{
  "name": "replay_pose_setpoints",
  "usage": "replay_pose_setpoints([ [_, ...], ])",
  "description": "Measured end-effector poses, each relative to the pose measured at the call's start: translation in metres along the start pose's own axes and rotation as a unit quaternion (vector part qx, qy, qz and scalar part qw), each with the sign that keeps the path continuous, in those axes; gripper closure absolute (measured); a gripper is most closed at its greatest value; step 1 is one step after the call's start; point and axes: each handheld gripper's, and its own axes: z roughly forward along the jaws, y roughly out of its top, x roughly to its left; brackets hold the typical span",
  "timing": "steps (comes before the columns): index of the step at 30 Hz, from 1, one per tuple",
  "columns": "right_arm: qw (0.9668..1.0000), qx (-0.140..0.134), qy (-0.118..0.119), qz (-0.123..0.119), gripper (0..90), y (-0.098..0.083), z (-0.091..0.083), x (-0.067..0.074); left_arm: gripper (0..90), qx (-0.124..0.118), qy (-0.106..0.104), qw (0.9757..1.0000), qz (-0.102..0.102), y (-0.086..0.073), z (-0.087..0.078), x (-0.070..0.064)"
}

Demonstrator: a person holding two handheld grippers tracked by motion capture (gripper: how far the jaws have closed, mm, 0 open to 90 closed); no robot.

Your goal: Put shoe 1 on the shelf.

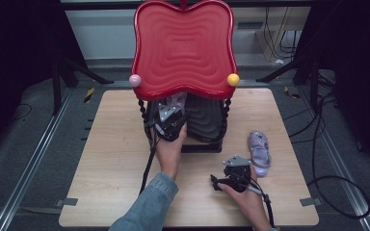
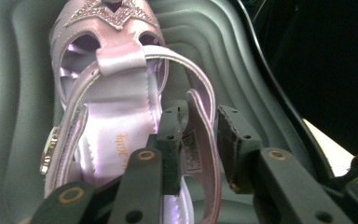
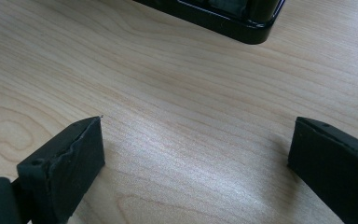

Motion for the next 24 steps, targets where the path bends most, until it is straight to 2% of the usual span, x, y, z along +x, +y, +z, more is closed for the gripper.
replay_pose_setpoints([
  [4, 1.0, 0.0, 0.0, 0.0, 3.8, 0.0, 0.0, 0.0, 59.2, 0.001, -0.009, 1.0, -0.003, 0.001, -0.004, -0.003],
  [6, 1.0, 0.0, 0.0, 0.0, 3.7, 0.0, 0.0, 0.0, 55.9, -0.008, -0.009, 0.9999, 0.001, 0.001, -0.009, -0.005],
  [9, 1.0, 0.0, 0.0, 0.0, 3.8, 0.0, 0.0, 0.0, 53.6, -0.009, -0.017, 0.9998, 0.001, 0.003, -0.014, -0.007],
  [15, 1.0, 0.0, 0.0, 0.0, 3.8, 0.0, 0.0, 0.0, 49.6, 0.011, -0.03, 0.9993, 0.02, 0.004, -0.026, -0.011],
  [17, 1.0, 0.0, 0.0, 0.0, 3.8, 0.0, 0.0, 0.0, 47.4, 0.014, -0.027, 0.9991, 0.029, 0.005, -0.031, -0.01],
  [22, 1.0, 0.0, 0.0, 0.001, 3.7, 0.0, 0.0, 0.0, 41.2, 0.007, -0.035, 0.9986, 0.038, 0.007, -0.046, -0.008],
  [24, 1.0, 0.0, 0.0, 0.001, 3.8, 0.0, 0.0, 0.0, 38.3, 0.014, -0.041, 0.9982, 0.042, 0.008, -0.05, -0.008],
])
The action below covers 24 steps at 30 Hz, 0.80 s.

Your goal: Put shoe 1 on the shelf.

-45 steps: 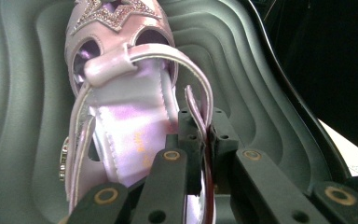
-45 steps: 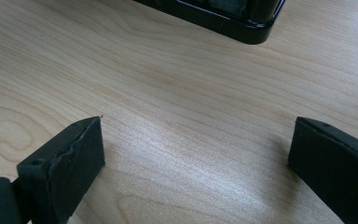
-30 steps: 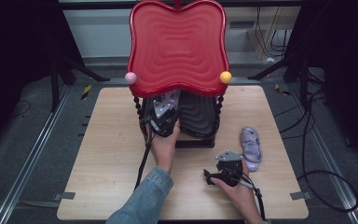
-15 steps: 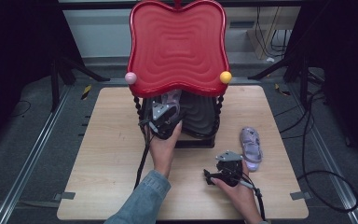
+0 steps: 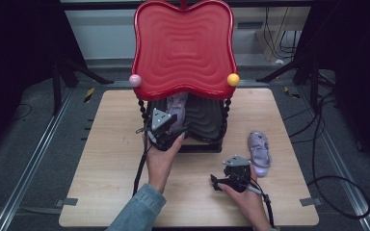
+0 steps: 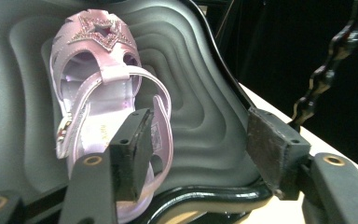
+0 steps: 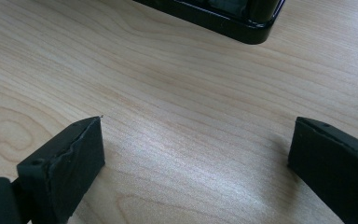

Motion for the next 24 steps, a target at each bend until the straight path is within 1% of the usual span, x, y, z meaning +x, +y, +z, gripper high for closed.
replay_pose_setpoints([
  [3, 1.0, 0.0, 0.0, 0.0, 3.7, 0.0, 0.0, 0.0, 34.8, 0.005, -0.01, 0.9999, 0.005, 0.0, -0.008, -0.002],
  [5, 1.0, 0.0, 0.0, 0.0, 3.7, 0.0, 0.0, 0.0, 31.2, 0.007, -0.014, 0.9998, 0.013, -0.001, -0.013, -0.004],
  [7, 1.0, 0.0, 0.0, 0.0, 3.7, 0.0, 0.0, 0.0, 27.0, 0.016, -0.027, 0.9994, 0.016, -0.001, -0.016, -0.006],
  [8, 1.0, -0.001, 0.0, -0.001, 3.7, 0.0, 0.0, 0.0, 24.8, 0.025, -0.029, 0.999, 0.023, -0.001, -0.019, -0.007],
  [9, 1.0, 0.0, 0.0, 0.0, 3.7, 0.0, 0.0, 0.0, 23.3, 0.028, -0.028, 0.9989, 0.027, -0.002, -0.021, -0.008],
  [10, 1.0, 0.0, 0.0, 0.0, 3.7, 0.0, 0.0, 0.0, 22.5, 0.029, -0.032, 0.9986, 0.03, -0.003, -0.023, -0.009],
  [13, 1.0, -0.001, -0.001, -0.001, 3.7, 0.0, 0.0, 0.0, 18.4, 0.042, -0.04, 0.998, 0.026, -0.008, -0.029, -0.009],
  [16, 1.0, 0.0, 0.0, 0.0, 3.7, 0.0, 0.0, 0.0, 16.0, 0.058, -0.041, 0.9968, 0.039, -0.014, -0.035, -0.01],
  [19, 1.0, -0.001, 0.0, -0.001, 3.8, 0.0, 0.0, 0.0, 14.8, 0.068, -0.049, 0.9955, 0.045, -0.022, -0.043, -0.008],
  [22, 1.0, 0.0, 0.0, 0.0, 3.7, 0.0, 0.0, 0.0, 12.8, 0.078, -0.052, 0.9943, 0.05, -0.029, -0.049, -0.006],
  [24, 1.0, -0.001, 0.0, -0.001, 3.7, 0.0, 0.0, 0.0, 12.3, 0.085, -0.054, 0.9937, 0.049, -0.034, -0.054, -0.003],
])
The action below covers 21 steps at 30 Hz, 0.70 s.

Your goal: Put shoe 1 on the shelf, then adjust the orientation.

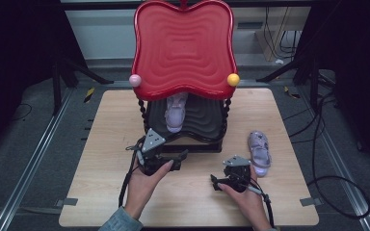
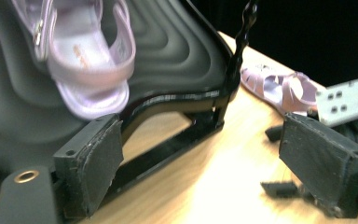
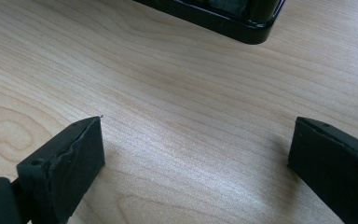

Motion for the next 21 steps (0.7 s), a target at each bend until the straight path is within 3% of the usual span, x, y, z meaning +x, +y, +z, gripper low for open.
replay_pose_setpoints([
  [9, 1.0, 0.0, 0.0, 0.001, 3.8, 0.0, 0.0, 0.0, 9.9, 0.015, 0.016, 0.9998, -0.005, -0.026, -0.021, 0.011],
  [12, 1.0, 0.0, -0.001, 0.002, 5.5, 0.0, -0.001, 0.0, 7.9, 0.032, 0.029, 0.9991, -0.005, -0.04, -0.028, 0.022],
  [16, 1.0, -0.006, -0.001, 0.008, 17.8, 0.003, -0.011, -0.002, 7.5, 0.039, 0.053, 0.9976, -0.022, -0.057, -0.036, 0.039],
  [19, 0.9998, -0.02, 0.005, 0.005, 29.1, 0.011, -0.028, -0.005, 7.1, 0.063, 0.076, 0.9948, -0.023, -0.07, -0.038, 0.056],
  [21, 0.9997, -0.025, 0.001, 0.004, 34.4, 0.019, -0.043, -0.008, 7.1, 0.074, 0.087, 0.9929, -0.034, -0.078, -0.038, 0.068],
])
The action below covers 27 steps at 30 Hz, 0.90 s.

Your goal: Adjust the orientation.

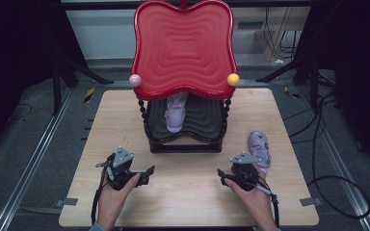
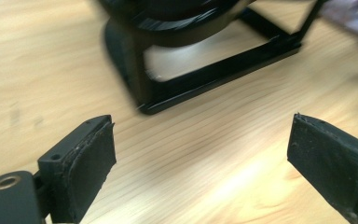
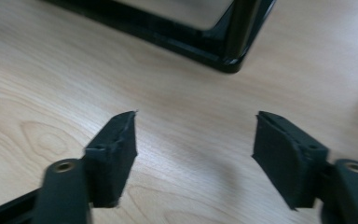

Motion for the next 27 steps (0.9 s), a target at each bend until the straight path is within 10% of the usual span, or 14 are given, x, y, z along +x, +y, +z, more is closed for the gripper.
replay_pose_setpoints([
  [5, 0.9998, -0.003, -0.021, 0.004, 42.3, 0.016, -0.035, -0.014, 6.7, 0.036, 0.039, 0.9986, -0.003, -0.019, 0.008, 0.027],
  [14, 0.9943, 0.02, -0.09, 0.053, 57.4, 0.031, -0.071, -0.068, 7.2, 0.027, 0.067, 0.9965, -0.043, -0.033, 0.003, 0.053],
  [27, 0.9838, 0.117, -0.105, 0.086, 48.9, 0.022, -0.041, -0.114, 8.0, 0.027, 0.081, 0.9957, -0.038, -0.035, 0.004, 0.052],
])
